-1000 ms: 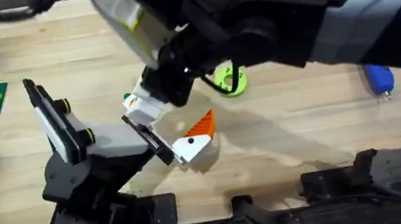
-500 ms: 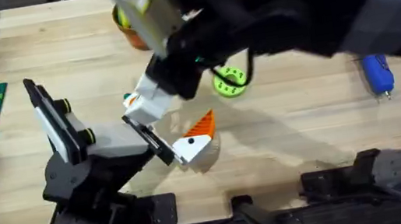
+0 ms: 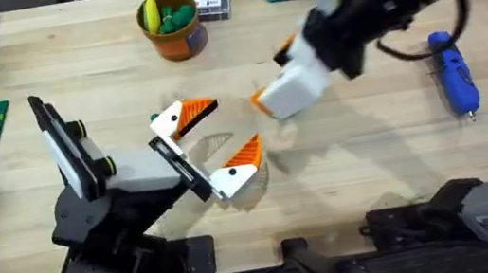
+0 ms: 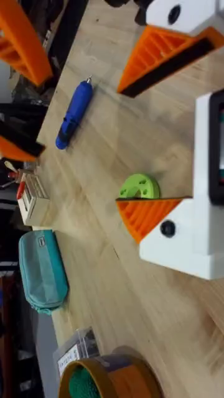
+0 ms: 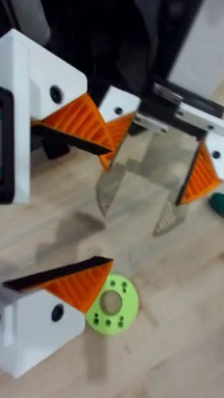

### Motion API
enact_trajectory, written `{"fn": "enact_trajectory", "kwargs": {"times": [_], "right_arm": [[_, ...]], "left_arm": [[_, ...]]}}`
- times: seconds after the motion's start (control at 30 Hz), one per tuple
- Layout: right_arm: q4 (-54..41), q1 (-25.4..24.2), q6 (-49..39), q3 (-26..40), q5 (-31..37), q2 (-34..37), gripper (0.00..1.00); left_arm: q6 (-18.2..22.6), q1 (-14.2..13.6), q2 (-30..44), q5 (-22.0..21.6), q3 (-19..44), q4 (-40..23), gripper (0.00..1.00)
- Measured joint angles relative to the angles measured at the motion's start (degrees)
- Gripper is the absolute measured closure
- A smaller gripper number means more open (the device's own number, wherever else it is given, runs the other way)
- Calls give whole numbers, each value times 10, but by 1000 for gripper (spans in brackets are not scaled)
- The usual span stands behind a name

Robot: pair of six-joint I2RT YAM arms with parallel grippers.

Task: Pick up the gripper from the table and insert it into the empty holder that is missing its gripper. Then pick up a screw, insert it into the mounting hole, and use the screwdriver to tighten it. Finally, clean up the table by picking up the vegetable and placing it into the bucket.

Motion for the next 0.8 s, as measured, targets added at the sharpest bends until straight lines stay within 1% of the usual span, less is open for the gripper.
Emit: {"fn": "enact_trajectory", "kwargs": {"times": [0.1, 0.23, 0.3, 0.4, 0.5, 0.8], "right_arm": [[-30, -57, -43, -3, -77, 0, 8], [-37, -133, -86, -21, -169, 0, 8], [-38, -158, -99, -34, -207, 0, 8], [-40, -172, -112, -47, -245, 0, 8], [-38, -174, -120, -49, -266, 0, 7], [-38, -174, -126, -49, -285, 0, 8]], "left_arm": [[0, 0, 0, 0, 0, 0, 16], [0, 0, 0, 0, 0, 0, 16], [0, 0, 0, 0, 0, 0, 16], [0, 0, 0, 0, 0, 0, 16], [0, 0, 0, 0, 0, 0, 16], [0, 0, 0, 0, 0, 0, 28]]}}
